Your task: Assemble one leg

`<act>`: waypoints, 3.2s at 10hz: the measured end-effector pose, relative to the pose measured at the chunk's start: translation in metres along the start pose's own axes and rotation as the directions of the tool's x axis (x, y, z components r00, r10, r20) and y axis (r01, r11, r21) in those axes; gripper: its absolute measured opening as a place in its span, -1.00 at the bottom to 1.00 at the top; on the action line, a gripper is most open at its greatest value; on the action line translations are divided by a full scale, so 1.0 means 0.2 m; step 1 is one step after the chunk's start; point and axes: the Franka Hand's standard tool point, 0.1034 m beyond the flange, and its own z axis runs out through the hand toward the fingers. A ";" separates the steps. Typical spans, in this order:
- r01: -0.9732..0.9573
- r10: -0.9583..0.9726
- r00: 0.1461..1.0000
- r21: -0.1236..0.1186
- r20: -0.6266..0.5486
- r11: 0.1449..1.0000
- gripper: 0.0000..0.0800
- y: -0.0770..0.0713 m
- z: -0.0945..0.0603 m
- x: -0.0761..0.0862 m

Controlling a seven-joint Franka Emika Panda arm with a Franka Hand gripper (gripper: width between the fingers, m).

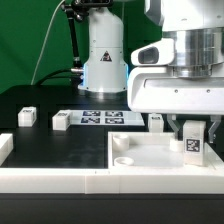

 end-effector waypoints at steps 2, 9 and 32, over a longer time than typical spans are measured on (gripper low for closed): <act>-0.263 0.263 0.965 0.003 0.003 0.965 -0.28 -0.01 0.00 -0.01; -0.825 0.825 0.565 0.025 0.029 0.564 -0.27 -0.01 0.01 -0.01; 0.415 -0.415 0.910 -0.053 0.008 0.908 -0.28 -0.01 -0.01 0.01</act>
Offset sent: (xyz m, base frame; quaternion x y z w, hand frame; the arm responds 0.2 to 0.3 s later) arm -0.0030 -0.0025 -0.0064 -0.0164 -0.0059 0.2114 0.9773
